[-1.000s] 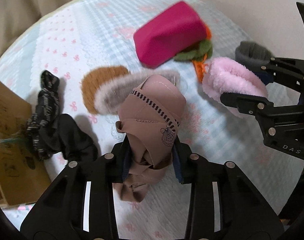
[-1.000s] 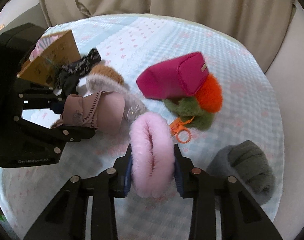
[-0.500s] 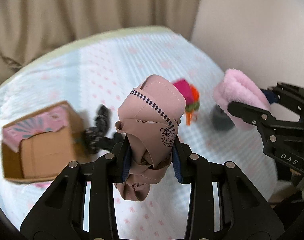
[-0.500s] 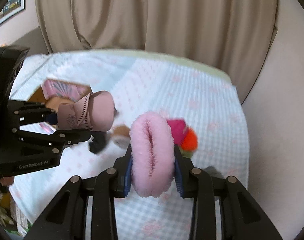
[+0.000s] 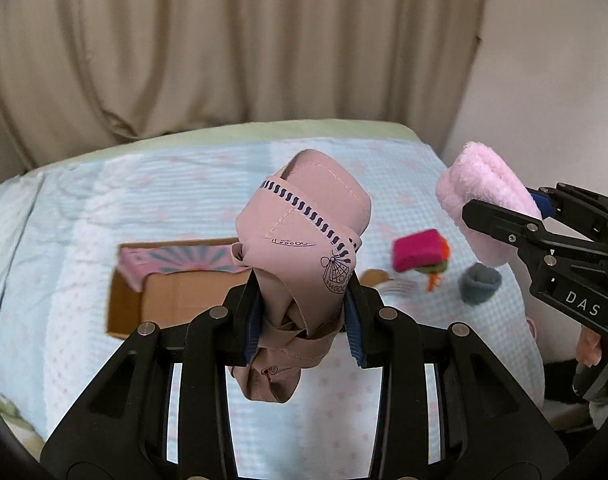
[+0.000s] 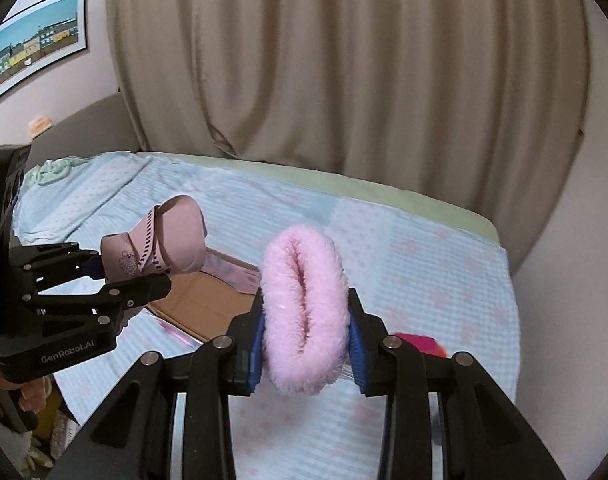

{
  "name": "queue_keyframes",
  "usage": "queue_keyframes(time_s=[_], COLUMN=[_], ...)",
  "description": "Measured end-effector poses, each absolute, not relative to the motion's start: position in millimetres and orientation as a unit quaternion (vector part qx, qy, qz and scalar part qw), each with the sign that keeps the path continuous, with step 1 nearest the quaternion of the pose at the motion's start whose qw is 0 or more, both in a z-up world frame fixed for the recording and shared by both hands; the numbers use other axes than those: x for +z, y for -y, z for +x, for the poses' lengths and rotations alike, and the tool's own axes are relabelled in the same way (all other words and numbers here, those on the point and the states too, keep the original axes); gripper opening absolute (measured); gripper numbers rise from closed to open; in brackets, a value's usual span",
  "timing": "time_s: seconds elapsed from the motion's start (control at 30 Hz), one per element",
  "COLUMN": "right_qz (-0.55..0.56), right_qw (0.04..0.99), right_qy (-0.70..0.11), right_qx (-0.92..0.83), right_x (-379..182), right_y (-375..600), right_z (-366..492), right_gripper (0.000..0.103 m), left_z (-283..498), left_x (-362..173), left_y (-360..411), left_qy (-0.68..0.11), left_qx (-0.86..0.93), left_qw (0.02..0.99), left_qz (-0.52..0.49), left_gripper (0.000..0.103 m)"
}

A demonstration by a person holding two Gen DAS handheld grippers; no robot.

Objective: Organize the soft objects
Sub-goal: 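Carry scarf and hair tie into the cardboard box and open both tools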

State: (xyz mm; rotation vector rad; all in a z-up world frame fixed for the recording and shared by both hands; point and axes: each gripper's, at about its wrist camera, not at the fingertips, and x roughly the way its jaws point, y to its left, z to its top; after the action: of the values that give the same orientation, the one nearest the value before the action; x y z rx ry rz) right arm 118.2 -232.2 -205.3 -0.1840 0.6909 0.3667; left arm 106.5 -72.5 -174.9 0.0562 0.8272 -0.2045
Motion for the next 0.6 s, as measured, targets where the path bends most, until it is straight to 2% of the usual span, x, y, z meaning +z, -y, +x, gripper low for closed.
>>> queue_keyframes(time_s=[0.3,0.6], right_qz=[-0.079,-0.048], right_qw=[0.910,0.895], right_qy=[-0.365,-0.423], right_qx=[0.179,0.135], right_x=[-210,-250], right_y=[137,55], right_z=[133,173], right_gripper=[0.032,0.032], left_z=[121,161], left_x=[-167,-200], left_y=[-35,-133], left_qy=[-0.411,-0.444], left_qx=[-0.076,-0.113], left_qw=[0.908,0.889], left_qz=[0.014,0.018], left_gripper=[0.031,0.031])
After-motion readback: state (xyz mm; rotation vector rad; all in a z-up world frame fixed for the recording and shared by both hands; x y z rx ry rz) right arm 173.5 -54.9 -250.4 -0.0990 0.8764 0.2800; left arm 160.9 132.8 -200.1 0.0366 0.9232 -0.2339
